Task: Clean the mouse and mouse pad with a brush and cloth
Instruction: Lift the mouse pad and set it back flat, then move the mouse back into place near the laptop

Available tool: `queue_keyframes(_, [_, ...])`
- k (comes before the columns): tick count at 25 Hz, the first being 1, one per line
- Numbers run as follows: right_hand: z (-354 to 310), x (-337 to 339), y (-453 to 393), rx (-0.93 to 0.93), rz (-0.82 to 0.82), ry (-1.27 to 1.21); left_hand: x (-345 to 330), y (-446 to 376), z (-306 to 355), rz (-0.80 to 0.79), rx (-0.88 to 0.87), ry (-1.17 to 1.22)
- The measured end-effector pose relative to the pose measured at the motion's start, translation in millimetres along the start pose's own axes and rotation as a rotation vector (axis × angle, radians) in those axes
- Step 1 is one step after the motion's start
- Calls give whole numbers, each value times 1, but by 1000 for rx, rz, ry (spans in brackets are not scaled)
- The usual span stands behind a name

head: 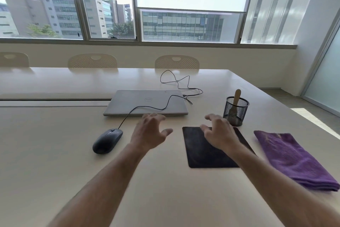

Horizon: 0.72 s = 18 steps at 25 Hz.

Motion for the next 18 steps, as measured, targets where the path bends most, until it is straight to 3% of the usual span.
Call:
queue_keyframes(7, [-134, -67, 22, 189, -181, -138, 70, -14, -118, 93, 199, -198])
queue_keyframes(12, [-203, -109, 47, 284, -291, -182, 85, 15, -187, -19, 390, -271])
queue_keyframes(18, [-234, -151, 72, 340, -426, -52, 77, 29, -205, -160, 423, -325])
Point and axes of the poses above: each hand's wrist, its own y-axis away from the middle knuckle, its own x-axis out of the back of the hand, z = x × y, the point moved 2 cm from there along -y, towards the middle knuckle, and after that the axes turned 14 degrees about z, right-handed, at the moved point
